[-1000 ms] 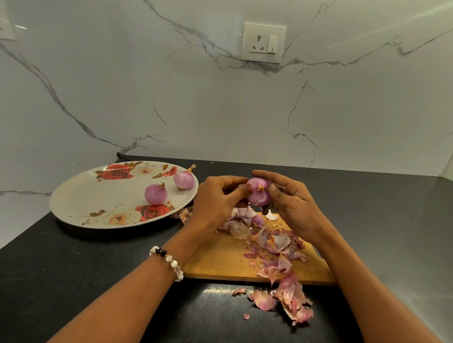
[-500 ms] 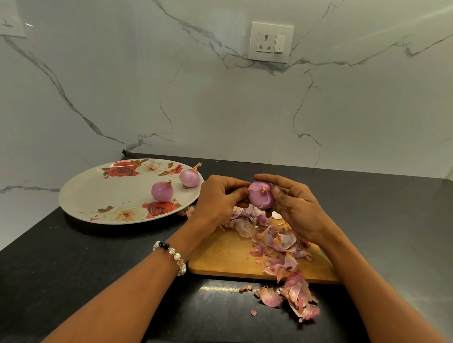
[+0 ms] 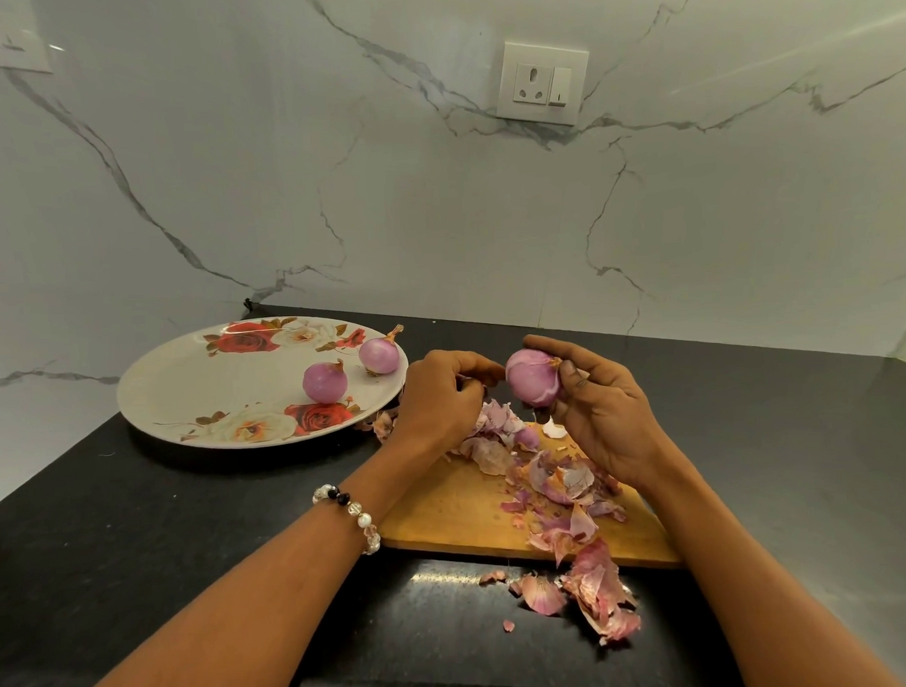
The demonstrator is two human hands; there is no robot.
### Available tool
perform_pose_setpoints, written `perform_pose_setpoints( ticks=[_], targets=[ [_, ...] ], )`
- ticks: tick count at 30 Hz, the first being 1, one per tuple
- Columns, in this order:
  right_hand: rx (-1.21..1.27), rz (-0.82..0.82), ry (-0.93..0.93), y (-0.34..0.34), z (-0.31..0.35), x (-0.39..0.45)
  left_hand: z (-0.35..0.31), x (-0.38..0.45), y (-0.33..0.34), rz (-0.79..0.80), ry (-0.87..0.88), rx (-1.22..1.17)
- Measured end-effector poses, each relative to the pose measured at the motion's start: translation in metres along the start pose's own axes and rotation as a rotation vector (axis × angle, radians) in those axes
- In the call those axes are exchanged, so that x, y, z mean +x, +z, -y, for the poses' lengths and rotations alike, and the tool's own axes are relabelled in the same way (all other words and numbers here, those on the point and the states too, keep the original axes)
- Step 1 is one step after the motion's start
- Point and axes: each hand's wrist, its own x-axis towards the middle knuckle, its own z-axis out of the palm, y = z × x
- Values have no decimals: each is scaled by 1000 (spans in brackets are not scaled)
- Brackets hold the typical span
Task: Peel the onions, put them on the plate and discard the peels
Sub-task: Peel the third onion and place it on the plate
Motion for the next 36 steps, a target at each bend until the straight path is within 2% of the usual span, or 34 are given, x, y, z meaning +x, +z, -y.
perform_pose_setpoints(
  ticks=[7,13,20,23,36],
  targets=[
    [-41,28,8,-1,0,0,-4,2,-2,-4,15,-114],
    [-250,55,-15,-3,-1,-1,-2,2,-2,23,20,-123],
    [-330,39,-22,-2,1,-3,0,-1,-3,34,305,82],
    [-322,33,-30,-3,2,-3,2,0,-4,59,363,126],
    [-174,71,-14,2,3,-3,-3,-5,-1,-23,132,-69]
  ],
)
